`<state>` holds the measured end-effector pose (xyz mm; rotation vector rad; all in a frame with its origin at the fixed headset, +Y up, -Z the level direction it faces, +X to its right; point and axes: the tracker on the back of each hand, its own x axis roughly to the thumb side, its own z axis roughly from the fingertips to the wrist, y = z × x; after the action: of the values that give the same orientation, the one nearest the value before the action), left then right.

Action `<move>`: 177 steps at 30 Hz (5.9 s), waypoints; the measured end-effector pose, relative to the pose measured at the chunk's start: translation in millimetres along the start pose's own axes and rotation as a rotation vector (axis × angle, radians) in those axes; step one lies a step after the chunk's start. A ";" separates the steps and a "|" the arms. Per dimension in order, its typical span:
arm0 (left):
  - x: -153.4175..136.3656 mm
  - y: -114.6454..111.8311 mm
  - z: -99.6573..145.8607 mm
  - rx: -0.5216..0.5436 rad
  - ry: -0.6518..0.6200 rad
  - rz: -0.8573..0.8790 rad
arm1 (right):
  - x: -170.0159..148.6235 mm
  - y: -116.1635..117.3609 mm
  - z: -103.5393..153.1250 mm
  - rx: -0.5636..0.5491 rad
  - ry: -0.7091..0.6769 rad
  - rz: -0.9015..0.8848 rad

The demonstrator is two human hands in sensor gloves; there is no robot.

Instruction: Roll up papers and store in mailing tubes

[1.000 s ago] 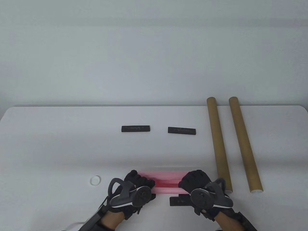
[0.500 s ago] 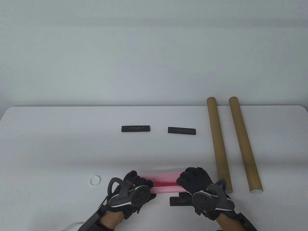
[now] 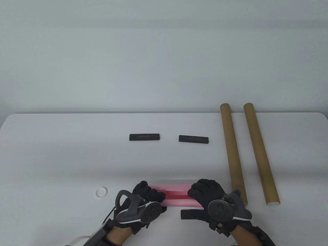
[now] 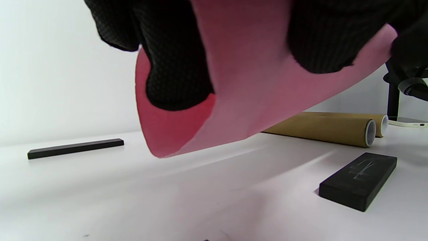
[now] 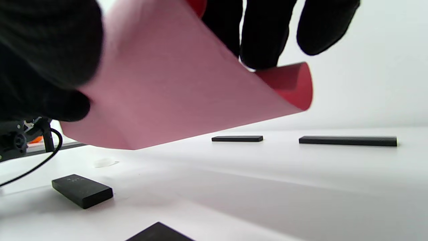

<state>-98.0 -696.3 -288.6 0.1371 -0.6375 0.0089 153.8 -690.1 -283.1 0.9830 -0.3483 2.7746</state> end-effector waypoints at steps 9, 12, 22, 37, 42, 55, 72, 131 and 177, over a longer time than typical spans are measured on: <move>5.3 5.7 2.7 0.073 -0.015 -0.104 | -4.0 -2.5 -1.9 0.003 0.015 -0.077; 4.7 6.3 3.1 0.058 -0.018 -0.077 | -5.0 -2.4 -0.6 0.007 0.031 -0.086; 1.9 6.0 2.9 0.047 -0.006 -0.060 | -0.7 -5.1 -0.1 -0.041 0.010 0.003; -3.0 3.1 1.6 0.022 -0.016 -0.034 | -2.6 -2.9 -1.1 0.006 -0.006 -0.030; 0.4 5.0 2.2 0.053 -0.032 -0.082 | -8.4 -2.1 -1.8 0.026 0.010 -0.112; 0.1 5.0 2.6 0.074 -0.038 -0.092 | -8.4 -3.6 -2.0 0.014 0.009 -0.105; -1.6 8.1 3.0 0.054 -0.045 -0.061 | -5.3 0.7 -2.4 0.020 0.011 -0.080; -4.6 14.6 5.8 0.071 -0.027 -0.019 | 1.1 -6.8 0.0 -0.087 0.012 0.055; -3.4 14.3 8.3 0.077 -0.025 -0.065 | 1.3 -7.7 0.1 -0.113 0.008 0.014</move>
<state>-106.3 -683.1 -282.2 0.2324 -0.6577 -0.0305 154.8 -682.7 -280.9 0.9458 -0.5062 2.7367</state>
